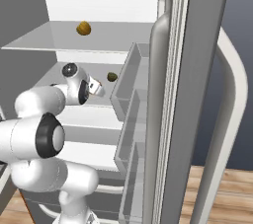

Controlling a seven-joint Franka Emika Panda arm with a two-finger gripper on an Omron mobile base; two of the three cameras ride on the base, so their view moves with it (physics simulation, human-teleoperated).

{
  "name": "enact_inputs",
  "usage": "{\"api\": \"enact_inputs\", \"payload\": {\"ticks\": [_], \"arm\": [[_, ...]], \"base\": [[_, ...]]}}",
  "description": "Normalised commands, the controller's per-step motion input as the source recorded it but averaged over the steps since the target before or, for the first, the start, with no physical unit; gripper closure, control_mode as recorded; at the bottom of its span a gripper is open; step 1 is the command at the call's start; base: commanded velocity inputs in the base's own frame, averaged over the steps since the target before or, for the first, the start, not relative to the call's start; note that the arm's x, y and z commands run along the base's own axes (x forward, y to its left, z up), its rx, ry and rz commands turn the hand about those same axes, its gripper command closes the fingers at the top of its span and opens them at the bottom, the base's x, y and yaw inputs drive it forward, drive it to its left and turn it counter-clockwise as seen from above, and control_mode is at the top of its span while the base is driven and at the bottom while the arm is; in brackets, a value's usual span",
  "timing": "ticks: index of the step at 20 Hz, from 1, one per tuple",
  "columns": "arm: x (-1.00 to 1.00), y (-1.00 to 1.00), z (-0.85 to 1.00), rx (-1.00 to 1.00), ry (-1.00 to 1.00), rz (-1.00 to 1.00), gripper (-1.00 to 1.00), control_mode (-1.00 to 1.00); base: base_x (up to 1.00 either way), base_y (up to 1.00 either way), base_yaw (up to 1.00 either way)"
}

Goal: Place the orange in the correct fridge rack based on whether it is a fruit or vegetable. Finally, close the fridge door.

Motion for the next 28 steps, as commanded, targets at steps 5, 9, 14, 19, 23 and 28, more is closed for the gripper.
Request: {"api": "enact_inputs", "payload": {"ticks": [5,9,14,19,23,28], "arm": [[-1.0,0.0,0.12,0.04,0.0,0.01,-1.0,-1.0],[-1.0,-0.01,0.62,0.04,0.0,0.0,-1.0,-1.0],[-1.0,-0.03,0.52,0.01,0.03,0.0,-1.0,-1.0],[-0.96,-0.15,0.46,0.0,0.08,0.0,-1.0,-1.0],[-0.83,-0.29,0.4,0.0,0.01,0.0,-1.0,-1.0],[-0.16,-0.03,0.05,0.0,0.01,0.0,-1.0,-1.0]], "base": [[0.0,0.0,0.0],[0.0,0.0,0.0],[0.0,0.0,0.0],[0.0,0.0,0.0],[0.0,0.0,0.0],[0.0,0.0,0.0]]}}
